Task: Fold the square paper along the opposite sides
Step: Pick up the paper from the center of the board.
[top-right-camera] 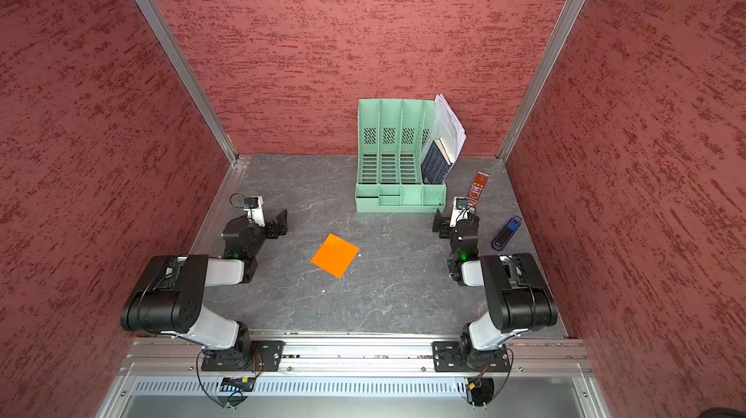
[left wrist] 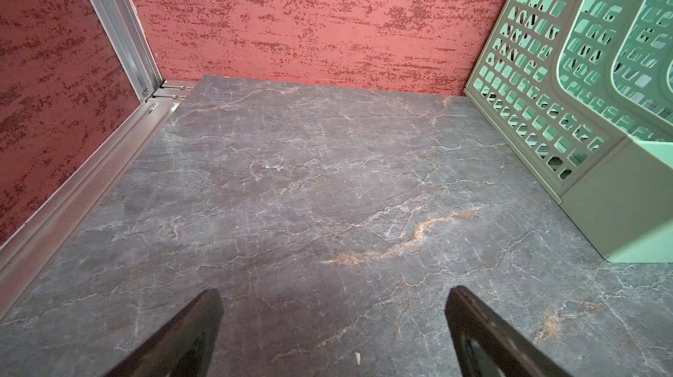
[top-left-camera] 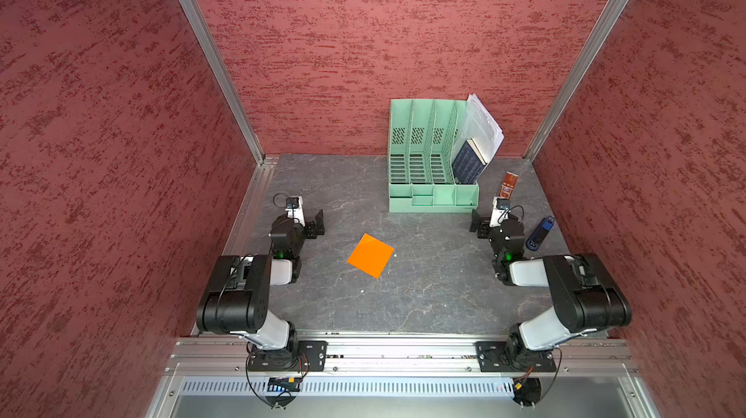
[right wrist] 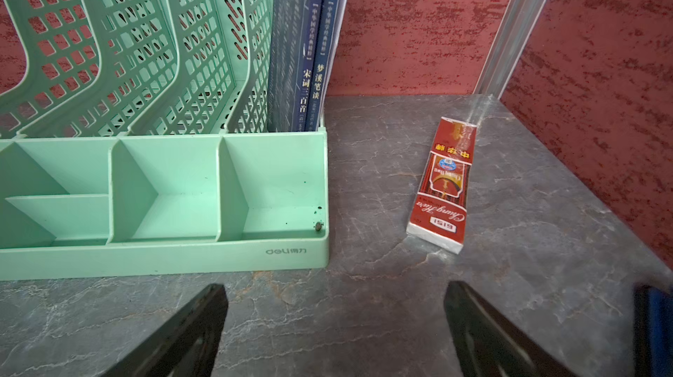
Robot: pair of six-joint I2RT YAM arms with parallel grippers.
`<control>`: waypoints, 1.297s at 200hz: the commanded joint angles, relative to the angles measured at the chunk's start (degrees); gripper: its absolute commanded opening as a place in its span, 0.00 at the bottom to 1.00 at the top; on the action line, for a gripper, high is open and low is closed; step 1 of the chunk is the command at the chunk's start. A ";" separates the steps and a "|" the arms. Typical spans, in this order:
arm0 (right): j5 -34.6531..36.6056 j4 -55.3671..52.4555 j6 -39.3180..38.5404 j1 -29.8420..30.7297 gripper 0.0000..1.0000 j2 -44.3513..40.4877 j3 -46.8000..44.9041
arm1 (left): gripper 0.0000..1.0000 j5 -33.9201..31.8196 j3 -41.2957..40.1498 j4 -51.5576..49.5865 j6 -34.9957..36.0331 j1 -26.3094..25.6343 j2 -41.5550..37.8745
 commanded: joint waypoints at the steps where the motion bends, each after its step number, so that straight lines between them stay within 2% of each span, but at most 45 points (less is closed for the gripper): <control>1: 1.16 0.20 0.03 -0.09 0.99 -0.33 0.17 | 1.00 0.26 0.46 0.50 -0.01 0.23 -0.03; 149: 0.97 0.10 0.10 -0.17 0.98 -0.45 0.19 | 1.00 0.58 0.49 0.34 0.46 0.16 -0.49; 159: 0.15 -1.07 -0.33 -0.12 0.99 -1.66 0.41 | 1.00 1.48 2.03 -5.14 1.02 -0.03 -3.61; 166: -0.64 -4.00 -0.73 -0.09 0.99 -4.06 1.07 | 1.00 1.21 4.40 -12.98 1.01 -0.31 -7.16; 186: -2.60 -18.94 -1.70 -0.04 0.98 -12.45 6.20 | 1.00 -4.53 12.94 -30.34 -0.25 -2.16 -17.00; 202: -1.19 -31.67 -1.53 1.16 0.98 -16.81 12.76 | 1.00 -4.20 23.55 -45.32 -3.90 -2.55 -20.94; 215: 2.40 -45.45 -0.05 2.89 0.98 -18.03 20.40 | 1.00 -3.17 33.69 -57.66 -6.88 -3.08 -20.22; 236: 6.76 -69.24 4.25 5.50 0.98 -15.45 33.98 | 1.00 4.79 47.10 -74.49 -7.14 -3.91 -14.99; 259: 11.31 -88.05 7.69 9.73 0.99 -11.39 43.55 | 1.00 10.43 57.14 -90.13 -0.92 -7.64 -7.93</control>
